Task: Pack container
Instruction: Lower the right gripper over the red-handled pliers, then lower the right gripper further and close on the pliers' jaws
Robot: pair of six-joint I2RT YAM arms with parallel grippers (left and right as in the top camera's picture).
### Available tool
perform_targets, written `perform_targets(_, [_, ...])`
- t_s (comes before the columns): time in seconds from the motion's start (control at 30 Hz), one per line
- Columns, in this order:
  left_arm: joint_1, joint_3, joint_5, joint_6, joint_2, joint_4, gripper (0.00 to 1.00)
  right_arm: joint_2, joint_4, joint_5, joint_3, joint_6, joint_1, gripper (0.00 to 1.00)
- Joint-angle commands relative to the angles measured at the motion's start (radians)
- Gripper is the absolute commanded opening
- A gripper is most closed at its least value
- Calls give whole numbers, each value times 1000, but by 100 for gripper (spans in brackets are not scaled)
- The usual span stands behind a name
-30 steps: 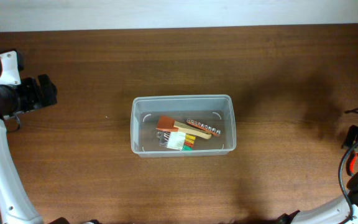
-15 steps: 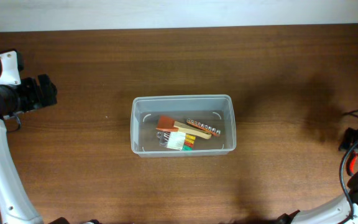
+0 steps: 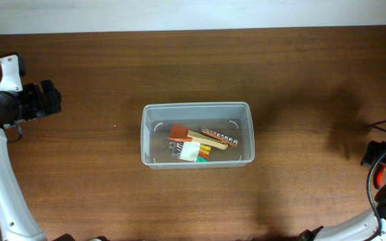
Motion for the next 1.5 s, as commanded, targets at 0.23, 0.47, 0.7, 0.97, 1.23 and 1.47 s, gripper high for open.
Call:
perform_targets(0.23, [3, 20, 11, -9, 2, 1, 99, 7, 67, -8, -54, -6, -1, 99])
perform_targets(0.47, [3, 20, 11, -9, 2, 1, 99, 13, 75, -38, -54, -6, -2, 99])
perform_targets(0.7, [3, 20, 11, -9, 2, 2, 99, 44, 71, -37, -55, -6, -2, 99])
perform_targets(0.97, [3, 20, 11, -9, 2, 1, 99, 50, 90, -30, -55, -5, -2, 99])
perform_targets(1.23, [3, 20, 11, -9, 2, 1, 99, 52, 96, -30, -55, 13, -2, 99])
perform_targets(1.47, [3, 20, 11, -9, 2, 1, 99, 52, 97, -33, -55, 13, -2, 98])
